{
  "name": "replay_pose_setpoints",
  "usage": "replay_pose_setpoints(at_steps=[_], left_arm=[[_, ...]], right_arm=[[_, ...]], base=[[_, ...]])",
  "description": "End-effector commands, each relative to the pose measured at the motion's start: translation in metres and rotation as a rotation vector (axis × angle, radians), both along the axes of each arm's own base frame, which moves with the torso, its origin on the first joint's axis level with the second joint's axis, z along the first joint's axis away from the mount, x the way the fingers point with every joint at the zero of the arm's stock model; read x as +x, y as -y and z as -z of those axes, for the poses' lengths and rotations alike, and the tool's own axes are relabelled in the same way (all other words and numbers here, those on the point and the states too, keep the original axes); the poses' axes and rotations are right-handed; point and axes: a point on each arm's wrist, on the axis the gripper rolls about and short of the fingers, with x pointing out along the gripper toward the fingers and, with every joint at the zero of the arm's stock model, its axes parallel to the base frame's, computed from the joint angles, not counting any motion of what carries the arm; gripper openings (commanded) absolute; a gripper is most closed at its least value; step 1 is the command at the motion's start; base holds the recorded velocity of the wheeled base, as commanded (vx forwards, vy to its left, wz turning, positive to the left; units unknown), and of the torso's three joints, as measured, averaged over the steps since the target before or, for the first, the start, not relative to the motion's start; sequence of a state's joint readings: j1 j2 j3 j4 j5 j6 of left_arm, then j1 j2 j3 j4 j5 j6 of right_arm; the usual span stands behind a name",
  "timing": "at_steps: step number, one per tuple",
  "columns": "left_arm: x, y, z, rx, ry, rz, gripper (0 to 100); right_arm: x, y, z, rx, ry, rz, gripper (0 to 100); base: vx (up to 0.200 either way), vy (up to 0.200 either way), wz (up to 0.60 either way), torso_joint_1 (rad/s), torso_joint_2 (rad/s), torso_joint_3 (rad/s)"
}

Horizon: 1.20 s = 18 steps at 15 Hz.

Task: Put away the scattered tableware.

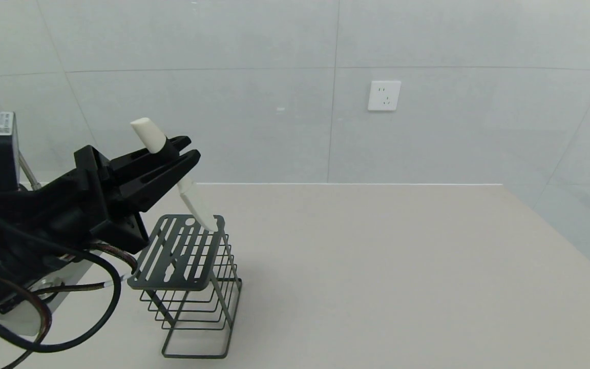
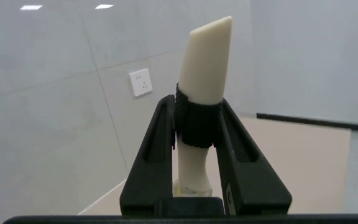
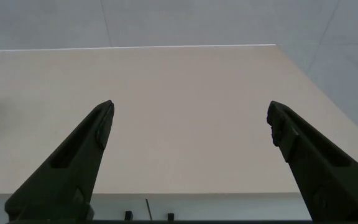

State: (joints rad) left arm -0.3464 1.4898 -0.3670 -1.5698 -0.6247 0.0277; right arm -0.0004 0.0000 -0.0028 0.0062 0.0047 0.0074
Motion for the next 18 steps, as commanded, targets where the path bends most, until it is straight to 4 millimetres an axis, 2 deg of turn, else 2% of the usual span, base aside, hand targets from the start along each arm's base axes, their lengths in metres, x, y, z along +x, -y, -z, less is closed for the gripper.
replay_pose_setpoints(at_steps=[1, 3, 4, 7, 18], left_arm=[[0.011, 0.004, 0.012, 0.032, -0.037, 0.007, 0], [0.018, 0.004, 0.010, 0.029, -0.033, -0.001, 0], [0.023, -0.003, 0.008, 0.040, -0.019, -0.008, 0], [0.024, -0.014, 0.011, 0.068, -0.023, 0.004, 0], [0.025, -0.013, 0.015, 0.069, -0.046, 0.008, 0]], right_arm=[[0.000, 0.000, 0.000, 0.002, -0.001, 0.000, 100], [0.000, 0.000, 0.000, 0.003, -0.001, 0.000, 100], [0.000, 0.000, 0.000, 0.005, -0.003, 0.000, 100], [0.000, 0.000, 0.000, 0.005, -0.003, 0.000, 100], [0.000, 0.000, 0.000, 0.005, -0.003, 0.000, 100]], base=[[0.000, 0.000, 0.00, 0.000, 0.00, 0.000], [0.000, 0.000, 0.00, 0.000, 0.00, 0.000], [0.000, 0.000, 0.00, 0.000, 0.00, 0.000], [0.000, 0.000, 0.00, 0.000, 0.00, 0.000], [0.000, 0.000, 0.00, 0.000, 0.00, 0.000]])
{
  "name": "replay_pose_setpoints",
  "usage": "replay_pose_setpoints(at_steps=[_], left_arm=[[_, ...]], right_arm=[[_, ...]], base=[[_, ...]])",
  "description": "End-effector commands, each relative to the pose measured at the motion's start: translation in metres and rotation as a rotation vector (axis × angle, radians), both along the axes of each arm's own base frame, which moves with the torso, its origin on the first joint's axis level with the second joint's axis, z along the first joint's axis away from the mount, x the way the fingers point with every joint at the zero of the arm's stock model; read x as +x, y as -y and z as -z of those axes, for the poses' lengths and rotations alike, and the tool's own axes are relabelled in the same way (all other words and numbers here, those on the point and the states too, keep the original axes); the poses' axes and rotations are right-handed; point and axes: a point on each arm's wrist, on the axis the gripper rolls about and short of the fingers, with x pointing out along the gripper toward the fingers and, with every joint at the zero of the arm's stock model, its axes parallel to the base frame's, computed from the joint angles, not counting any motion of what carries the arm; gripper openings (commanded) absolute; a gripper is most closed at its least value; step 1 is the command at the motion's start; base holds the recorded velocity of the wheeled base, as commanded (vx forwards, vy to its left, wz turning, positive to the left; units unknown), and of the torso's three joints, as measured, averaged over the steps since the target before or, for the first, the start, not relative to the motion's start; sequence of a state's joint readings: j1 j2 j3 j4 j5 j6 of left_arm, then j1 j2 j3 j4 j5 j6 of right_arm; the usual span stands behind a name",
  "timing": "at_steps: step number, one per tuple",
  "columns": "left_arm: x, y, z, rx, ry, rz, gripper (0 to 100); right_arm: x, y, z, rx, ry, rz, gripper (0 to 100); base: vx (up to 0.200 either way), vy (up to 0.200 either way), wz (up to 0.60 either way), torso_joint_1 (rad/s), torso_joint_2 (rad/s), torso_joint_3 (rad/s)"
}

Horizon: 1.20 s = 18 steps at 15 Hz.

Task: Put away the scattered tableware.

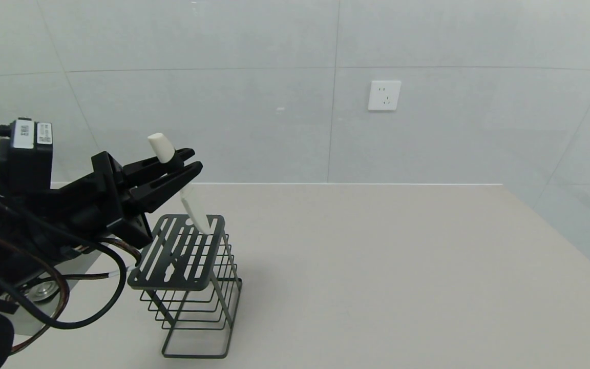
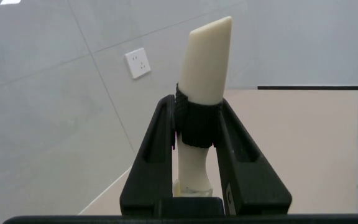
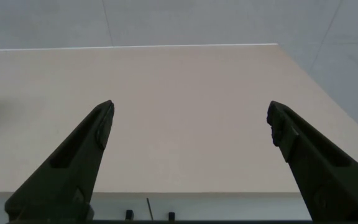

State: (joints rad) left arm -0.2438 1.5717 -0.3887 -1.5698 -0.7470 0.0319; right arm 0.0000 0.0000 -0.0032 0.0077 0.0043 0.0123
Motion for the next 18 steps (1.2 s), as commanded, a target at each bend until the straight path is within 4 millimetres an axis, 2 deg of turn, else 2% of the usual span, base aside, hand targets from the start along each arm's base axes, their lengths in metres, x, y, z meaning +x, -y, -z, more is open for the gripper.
replay_pose_setpoints(at_steps=[1, 18], left_arm=[[0.0002, 0.0000, 0.0040, 0.004, -0.016, -0.001, 0], [0.0034, 0.0001, 0.0085, 0.011, -0.032, -0.006, 0]], right_arm=[[0.0001, 0.0000, 0.0000, 0.000, -0.002, 0.000, 100], [0.0001, 0.0000, -0.0002, -0.002, 0.000, 0.000, 100]], base=[[0.000, 0.000, 0.00, 0.000, 0.00, 0.000], [0.000, 0.000, 0.00, 0.000, 0.00, 0.000]])
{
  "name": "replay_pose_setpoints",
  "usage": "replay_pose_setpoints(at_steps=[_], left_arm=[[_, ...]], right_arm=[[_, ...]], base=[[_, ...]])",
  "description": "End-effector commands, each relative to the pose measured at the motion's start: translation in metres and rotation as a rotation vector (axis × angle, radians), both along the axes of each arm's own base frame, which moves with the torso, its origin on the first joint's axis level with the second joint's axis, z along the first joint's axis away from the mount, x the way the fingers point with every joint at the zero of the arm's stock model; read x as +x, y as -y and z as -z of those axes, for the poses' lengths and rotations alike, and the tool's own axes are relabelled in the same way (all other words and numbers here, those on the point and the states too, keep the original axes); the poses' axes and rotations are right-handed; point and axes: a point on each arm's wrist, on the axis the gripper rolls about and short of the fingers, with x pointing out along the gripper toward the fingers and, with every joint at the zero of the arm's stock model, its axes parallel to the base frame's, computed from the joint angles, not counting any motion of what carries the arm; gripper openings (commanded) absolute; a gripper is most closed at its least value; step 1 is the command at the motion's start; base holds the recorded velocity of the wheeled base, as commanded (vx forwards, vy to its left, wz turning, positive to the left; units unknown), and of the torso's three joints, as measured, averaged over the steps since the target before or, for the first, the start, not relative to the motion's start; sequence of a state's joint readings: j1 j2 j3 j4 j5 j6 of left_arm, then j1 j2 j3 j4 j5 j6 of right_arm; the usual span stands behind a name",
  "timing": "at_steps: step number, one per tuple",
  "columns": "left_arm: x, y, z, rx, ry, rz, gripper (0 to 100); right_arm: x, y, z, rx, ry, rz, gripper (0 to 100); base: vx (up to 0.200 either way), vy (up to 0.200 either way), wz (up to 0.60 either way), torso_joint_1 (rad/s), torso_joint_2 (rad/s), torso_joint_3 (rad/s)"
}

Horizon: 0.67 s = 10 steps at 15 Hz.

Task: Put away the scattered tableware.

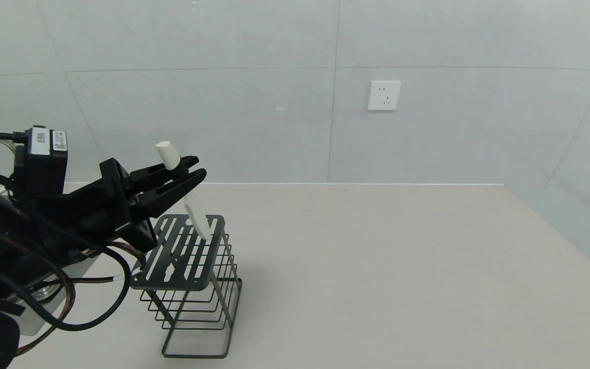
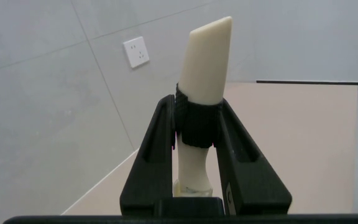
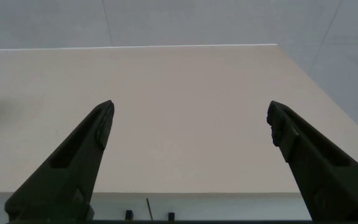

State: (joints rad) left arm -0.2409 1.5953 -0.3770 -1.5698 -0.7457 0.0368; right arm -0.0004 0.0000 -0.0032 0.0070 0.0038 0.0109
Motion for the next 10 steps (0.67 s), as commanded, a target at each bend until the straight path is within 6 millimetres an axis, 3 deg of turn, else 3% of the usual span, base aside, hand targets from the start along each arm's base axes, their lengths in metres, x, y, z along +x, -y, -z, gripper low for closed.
replay_pose_setpoints(at_steps=[1, 10], left_arm=[[-0.0005, -0.0001, 0.0009, 0.001, -0.002, -0.001, 0], [0.0036, 0.0012, 0.0082, 0.010, -0.031, -0.001, 0]], right_arm=[[0.0001, 0.0000, -0.0001, 0.000, -0.001, -0.001, 100], [0.0001, 0.0000, 0.0001, 0.000, -0.002, -0.001, 100]], base=[[0.000, 0.000, 0.00, 0.000, 0.00, 0.000], [0.000, 0.000, 0.00, 0.000, 0.00, 0.000]])
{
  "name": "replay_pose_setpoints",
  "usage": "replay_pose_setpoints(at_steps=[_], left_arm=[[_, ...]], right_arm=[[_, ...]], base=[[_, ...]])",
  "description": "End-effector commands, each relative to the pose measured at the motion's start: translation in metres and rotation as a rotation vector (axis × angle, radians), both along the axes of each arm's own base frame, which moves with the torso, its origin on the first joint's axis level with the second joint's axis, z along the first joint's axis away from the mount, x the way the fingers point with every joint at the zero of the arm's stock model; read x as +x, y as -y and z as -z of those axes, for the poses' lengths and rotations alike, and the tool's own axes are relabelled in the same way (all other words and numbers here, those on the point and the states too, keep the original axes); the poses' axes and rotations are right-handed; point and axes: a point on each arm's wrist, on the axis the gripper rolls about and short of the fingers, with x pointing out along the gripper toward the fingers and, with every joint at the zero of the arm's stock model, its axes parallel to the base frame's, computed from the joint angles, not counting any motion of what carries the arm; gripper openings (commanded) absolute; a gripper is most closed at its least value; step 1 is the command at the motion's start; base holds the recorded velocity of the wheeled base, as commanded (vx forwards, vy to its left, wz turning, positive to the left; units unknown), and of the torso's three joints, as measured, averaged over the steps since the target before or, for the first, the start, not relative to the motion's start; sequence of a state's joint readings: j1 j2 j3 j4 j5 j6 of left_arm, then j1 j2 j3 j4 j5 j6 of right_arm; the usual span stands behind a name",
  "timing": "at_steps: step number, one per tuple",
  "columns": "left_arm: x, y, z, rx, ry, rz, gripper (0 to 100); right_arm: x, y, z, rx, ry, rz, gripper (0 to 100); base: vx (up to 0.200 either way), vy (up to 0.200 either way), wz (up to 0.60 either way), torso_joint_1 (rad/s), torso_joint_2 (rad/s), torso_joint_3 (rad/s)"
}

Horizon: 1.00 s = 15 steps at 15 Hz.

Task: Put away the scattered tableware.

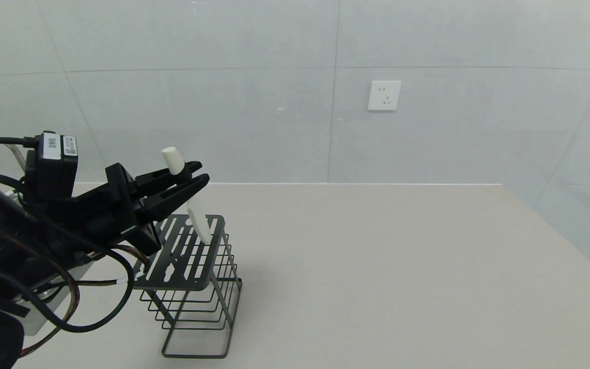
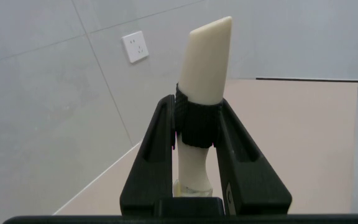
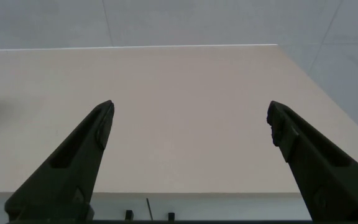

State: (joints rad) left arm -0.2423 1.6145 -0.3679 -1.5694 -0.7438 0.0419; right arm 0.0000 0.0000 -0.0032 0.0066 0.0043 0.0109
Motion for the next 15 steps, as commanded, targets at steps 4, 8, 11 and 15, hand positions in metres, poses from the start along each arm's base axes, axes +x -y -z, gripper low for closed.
replay_pose_setpoints(at_steps=[4, 8, 11, 15], left_arm=[[0.004, 0.001, 0.008, 0.009, -0.030, 0.000, 0], [0.006, 0.002, 0.011, 0.013, -0.040, 0.001, 0], [0.007, 0.002, 0.012, 0.014, -0.045, 0.001, 0], [0.010, 0.003, 0.017, 0.020, -0.063, -0.001, 0]], right_arm=[[0.000, 0.000, 0.000, 0.000, -0.001, 0.000, 100], [0.000, 0.000, 0.000, 0.000, -0.003, 0.000, 100], [0.000, 0.000, 0.000, 0.000, -0.003, 0.000, 100], [0.000, 0.000, 0.000, 0.000, -0.003, 0.000, 100]], base=[[0.000, 0.000, 0.00, 0.000, 0.00, 0.000], [0.000, 0.000, 0.00, 0.000, 0.00, 0.000], [0.000, 0.000, 0.00, 0.000, 0.00, 0.000], [0.000, 0.000, 0.00, 0.000, 0.00, 0.000]])
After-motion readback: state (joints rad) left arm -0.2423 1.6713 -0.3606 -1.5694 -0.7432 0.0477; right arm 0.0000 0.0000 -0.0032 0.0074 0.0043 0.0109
